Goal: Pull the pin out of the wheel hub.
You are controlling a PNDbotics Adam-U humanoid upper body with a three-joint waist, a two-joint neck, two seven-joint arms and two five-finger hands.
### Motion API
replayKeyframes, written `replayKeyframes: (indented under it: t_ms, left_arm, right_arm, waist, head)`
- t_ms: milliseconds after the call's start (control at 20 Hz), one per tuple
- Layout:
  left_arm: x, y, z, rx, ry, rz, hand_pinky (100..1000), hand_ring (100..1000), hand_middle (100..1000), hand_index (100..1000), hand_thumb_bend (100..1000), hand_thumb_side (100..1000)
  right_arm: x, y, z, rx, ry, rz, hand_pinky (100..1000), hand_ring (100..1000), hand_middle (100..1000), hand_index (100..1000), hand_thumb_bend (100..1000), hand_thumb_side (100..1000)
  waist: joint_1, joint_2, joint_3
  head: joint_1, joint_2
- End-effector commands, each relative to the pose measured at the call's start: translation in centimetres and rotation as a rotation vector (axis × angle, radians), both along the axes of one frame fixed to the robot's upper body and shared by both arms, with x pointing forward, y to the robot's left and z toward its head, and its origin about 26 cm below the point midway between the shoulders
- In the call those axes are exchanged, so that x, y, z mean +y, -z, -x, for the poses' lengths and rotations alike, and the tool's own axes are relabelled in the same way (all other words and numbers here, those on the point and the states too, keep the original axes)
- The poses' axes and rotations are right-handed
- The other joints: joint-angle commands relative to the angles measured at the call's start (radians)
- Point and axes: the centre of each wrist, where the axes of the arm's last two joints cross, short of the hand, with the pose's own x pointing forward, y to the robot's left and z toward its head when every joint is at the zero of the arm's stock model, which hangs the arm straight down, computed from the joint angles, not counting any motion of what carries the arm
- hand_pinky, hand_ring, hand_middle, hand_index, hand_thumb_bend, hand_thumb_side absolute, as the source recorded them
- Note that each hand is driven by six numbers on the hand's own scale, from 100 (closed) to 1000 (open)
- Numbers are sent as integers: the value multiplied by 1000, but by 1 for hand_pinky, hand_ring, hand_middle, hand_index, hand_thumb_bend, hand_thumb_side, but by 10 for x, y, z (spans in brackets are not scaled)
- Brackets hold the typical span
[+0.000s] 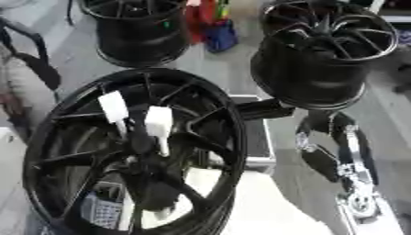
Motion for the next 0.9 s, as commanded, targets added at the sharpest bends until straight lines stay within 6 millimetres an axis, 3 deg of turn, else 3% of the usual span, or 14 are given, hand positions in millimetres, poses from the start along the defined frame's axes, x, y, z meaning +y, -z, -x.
replayKeyframes:
  t_ms: [50, 600, 800, 900]
  left_arm:
    - [5, -14, -2, -37, -5, -27, 584, 541, 641, 735, 466, 219]
    - [8, -17, -2, -42, -5, -40, 584, 541, 641, 735, 477, 226]
    - [29, -37, 0, -44, 14, -170, 588, 542, 647, 744, 517, 273]
    - [45, -60, 1, -55, 32, -292, 594, 544, 651, 751, 532, 306]
  right_arm:
    - [0, -9, -1, -30, -3, 14, 736, 615, 671, 515, 100, 100]
    - [-1, -8, -1, -29, -5, 16, 736, 615, 671, 519, 100, 100]
    - [-2, -8, -2, -26, -7, 24, 738, 616, 675, 670, 100, 100]
    - [-2, -8, -1, -26, -5, 28, 738, 617, 676, 715, 100, 100]
  waist:
    - [3, -8, -1]
    - [5, -9, -2]
    - [10, -8, -8]
    - [16, -8, -13]
  head:
    - [-5, -3]
    - [-6, -1]
    - [-5, -3]
    - [-3, -4]
